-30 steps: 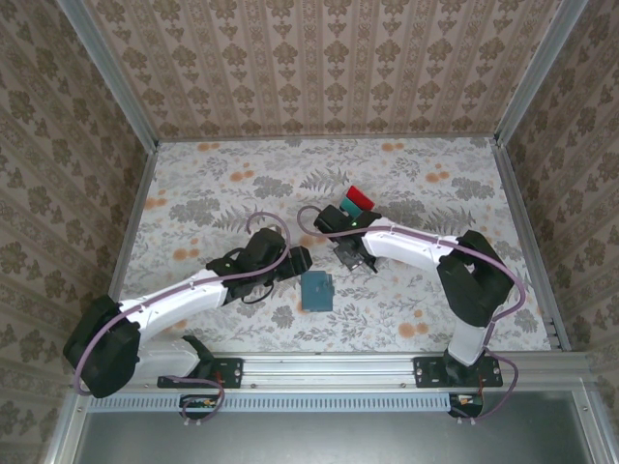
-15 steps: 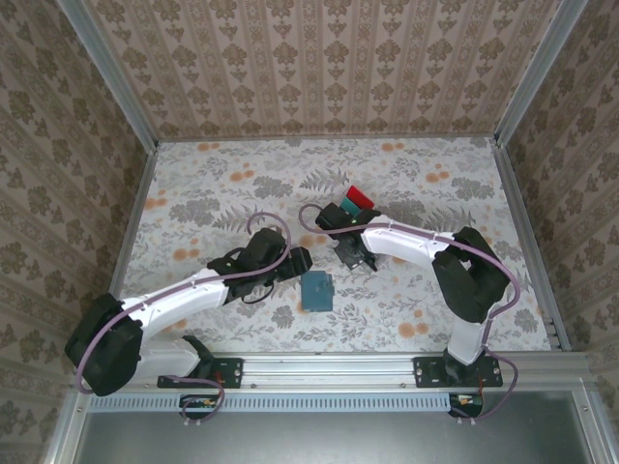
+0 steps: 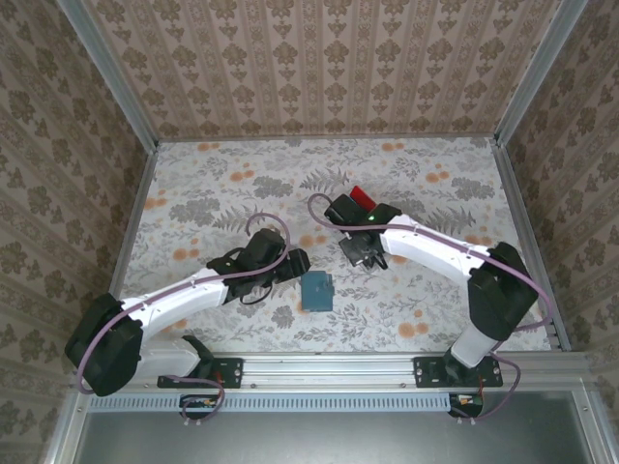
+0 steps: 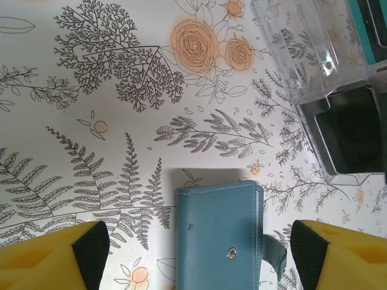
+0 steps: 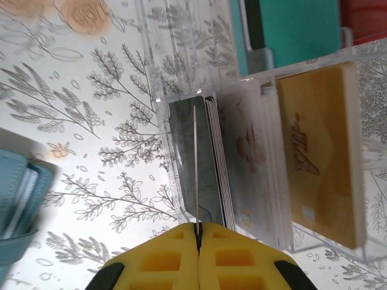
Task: Put the credit cards into the card holder
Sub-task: Pick up the credit card from the storage box, then open the card holder at the bottom-center of the table.
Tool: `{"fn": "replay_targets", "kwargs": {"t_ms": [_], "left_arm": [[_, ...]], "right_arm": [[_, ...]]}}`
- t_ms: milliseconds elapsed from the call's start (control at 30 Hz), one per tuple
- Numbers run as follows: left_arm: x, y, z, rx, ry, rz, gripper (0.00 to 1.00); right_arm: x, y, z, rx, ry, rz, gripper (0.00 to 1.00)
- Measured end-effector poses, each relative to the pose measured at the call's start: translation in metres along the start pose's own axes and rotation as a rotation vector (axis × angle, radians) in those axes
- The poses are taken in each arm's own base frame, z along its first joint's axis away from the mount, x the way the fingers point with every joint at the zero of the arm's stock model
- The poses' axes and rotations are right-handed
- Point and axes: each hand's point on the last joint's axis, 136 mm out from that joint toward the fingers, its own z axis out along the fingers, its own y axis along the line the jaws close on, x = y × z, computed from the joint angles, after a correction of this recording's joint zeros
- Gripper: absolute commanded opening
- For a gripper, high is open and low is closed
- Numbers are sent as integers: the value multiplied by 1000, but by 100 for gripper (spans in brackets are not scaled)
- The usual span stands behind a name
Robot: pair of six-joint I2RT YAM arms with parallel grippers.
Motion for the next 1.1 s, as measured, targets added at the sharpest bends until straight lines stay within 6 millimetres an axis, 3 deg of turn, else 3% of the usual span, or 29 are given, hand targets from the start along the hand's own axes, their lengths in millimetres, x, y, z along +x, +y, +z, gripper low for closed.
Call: {"fn": "replay_targets", "kwargs": {"t_ms": [300,533,767,1100], "left_arm": [[2,2,0,-8,6,2,81],[2,3,-1,-12,9,2,78],[10,14,1,-38,28,2,77],[16,22,1,-66,49,2,76]], "right_arm": [[-5,1,-33,-107,-64,109,0],[3,33,-47,-345,-77,302,0],[22,77,-40,-474,-15,488,0],[28,124,-19,-393,49,516,0]]}}
